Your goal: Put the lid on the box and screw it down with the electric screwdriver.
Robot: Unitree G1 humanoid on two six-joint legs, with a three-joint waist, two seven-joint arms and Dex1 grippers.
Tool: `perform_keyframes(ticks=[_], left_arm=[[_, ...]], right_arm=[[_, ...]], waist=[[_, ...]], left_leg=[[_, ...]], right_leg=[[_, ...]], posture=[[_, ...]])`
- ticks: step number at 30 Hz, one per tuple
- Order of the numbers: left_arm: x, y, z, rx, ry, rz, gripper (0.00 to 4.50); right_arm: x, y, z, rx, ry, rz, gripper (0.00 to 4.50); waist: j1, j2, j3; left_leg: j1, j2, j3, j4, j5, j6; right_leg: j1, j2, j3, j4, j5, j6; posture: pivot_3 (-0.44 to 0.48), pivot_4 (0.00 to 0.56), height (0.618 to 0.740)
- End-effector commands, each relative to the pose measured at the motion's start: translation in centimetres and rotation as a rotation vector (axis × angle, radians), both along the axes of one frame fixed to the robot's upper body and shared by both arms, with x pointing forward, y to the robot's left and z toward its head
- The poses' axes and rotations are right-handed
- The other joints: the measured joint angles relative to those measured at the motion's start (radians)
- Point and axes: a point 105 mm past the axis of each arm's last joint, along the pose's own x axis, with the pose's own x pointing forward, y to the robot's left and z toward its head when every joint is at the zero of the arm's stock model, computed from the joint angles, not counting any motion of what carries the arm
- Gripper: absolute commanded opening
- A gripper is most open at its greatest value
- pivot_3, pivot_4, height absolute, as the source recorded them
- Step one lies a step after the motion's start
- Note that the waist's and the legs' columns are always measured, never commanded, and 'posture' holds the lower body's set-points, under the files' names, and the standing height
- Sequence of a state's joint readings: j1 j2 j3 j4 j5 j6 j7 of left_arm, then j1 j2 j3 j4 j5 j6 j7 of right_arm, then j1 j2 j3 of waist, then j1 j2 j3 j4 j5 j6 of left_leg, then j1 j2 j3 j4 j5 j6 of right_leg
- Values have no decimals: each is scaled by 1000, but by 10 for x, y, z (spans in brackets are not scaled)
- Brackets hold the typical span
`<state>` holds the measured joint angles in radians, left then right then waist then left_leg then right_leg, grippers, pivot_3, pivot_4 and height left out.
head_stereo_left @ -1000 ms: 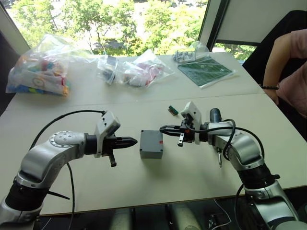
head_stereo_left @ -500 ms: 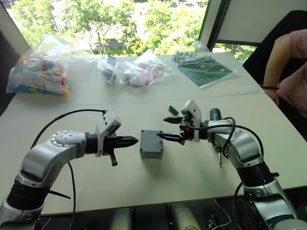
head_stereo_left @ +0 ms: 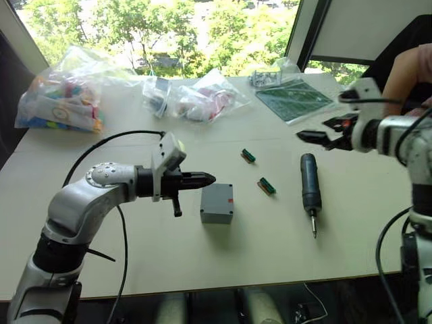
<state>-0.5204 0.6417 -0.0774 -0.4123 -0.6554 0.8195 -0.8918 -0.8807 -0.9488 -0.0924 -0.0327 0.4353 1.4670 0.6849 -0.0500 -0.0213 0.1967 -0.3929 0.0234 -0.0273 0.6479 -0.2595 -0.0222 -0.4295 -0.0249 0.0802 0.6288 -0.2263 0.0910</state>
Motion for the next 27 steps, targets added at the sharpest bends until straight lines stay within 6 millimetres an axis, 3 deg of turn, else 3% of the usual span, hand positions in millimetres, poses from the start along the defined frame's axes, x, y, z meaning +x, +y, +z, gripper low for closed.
perform_keyframes(ticks=[1, 4, 9, 12, 16, 26, 27], left_arm=[[-5, -11, 5, -5, -59, -36, 0], [-8, -14, -1, 13, -70, -49, 0], [-11, -16, -8, 22, -73, -51, 0], [-13, -17, -11, 3, -63, -33, 0], [-15, -15, -15, -17, -48, 22, 0], [-18, -11, -18, -19, -44, 92, 0], [-19, -10, -19, -20, -41, 97, 0]], right_arm=[[-20, -2, -28, -15, 209, -3, 4472], [-27, -13, -49, -27, 325, -37, 4472], [-33, -12, -67, -5, 431, -22, 4472], [-26, -12, -78, 49, 485, -63, 4472], [-10, -1, -87, 119, 559, -97, 4472], [-10, 14, -110, -19, 671, -57, 4472], [-12, 16, -113, -37, 685, -39, 4053]], waist=[[-1, 1, 0], [1, 1, 1], [2, 1, 1], [3, 1, 1], [-10, 1, 1], [-12, 1, 1], [-13, 1, 1]], left_leg=[[0, 0, 0, 0, 0, 0], [0, 0, 1, 0, 0, 0], [0, 0, 2, 2, 0, 0], [0, 0, 2, 3, 0, 0], [0, 0, 3, 4, 0, 0], [-1, 0, 2, 2, 0, 0], [0, 0, 2, 2, 0, 0]], right_leg=[[0, 0, 0, 0, 0, 0], [0, 0, 0, 1, 0, 1], [0, -1, 2, 1, -1, 2], [0, 0, 2, 1, -2, 3], [0, -1, 3, 1, -1, 3], [0, 0, 2, 1, -1, 2], [0, 0, 2, 1, -1, 2]], posture=[[0, 150, 740], [0, 150, 740], [0, 150, 740], [0, 150, 740], [0, 150, 740], [0, 150, 740], [0, 150, 740]])
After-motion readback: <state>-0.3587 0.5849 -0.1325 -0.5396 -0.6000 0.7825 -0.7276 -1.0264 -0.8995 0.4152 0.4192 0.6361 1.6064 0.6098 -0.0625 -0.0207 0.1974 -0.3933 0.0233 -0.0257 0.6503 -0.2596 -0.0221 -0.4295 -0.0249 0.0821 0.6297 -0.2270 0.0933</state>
